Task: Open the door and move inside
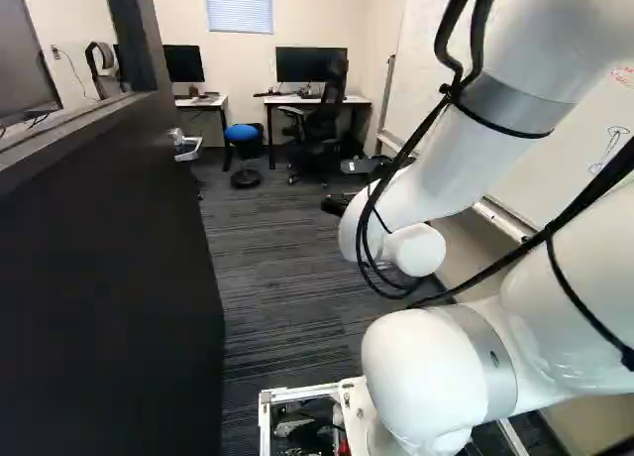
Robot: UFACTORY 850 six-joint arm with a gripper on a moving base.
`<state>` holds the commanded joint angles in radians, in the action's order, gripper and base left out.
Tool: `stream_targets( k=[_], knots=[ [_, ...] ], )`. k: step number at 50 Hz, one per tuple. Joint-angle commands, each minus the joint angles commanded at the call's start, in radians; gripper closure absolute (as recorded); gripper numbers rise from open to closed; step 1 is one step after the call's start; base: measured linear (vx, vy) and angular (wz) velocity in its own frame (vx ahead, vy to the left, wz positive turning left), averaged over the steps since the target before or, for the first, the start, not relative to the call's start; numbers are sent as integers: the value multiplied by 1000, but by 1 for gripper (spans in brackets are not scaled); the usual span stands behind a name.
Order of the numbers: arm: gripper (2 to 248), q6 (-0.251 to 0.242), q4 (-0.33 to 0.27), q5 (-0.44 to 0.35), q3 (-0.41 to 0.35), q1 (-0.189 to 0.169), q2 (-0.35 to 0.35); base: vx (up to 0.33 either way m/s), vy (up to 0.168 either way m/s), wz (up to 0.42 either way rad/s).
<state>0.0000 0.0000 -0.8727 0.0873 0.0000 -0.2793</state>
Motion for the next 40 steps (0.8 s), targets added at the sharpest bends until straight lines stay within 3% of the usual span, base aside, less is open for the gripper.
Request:
stream_targets(
  k=[40],
  knots=[
    [3,0,0,0,0,0,0,168,-2,-10]
  ],
)
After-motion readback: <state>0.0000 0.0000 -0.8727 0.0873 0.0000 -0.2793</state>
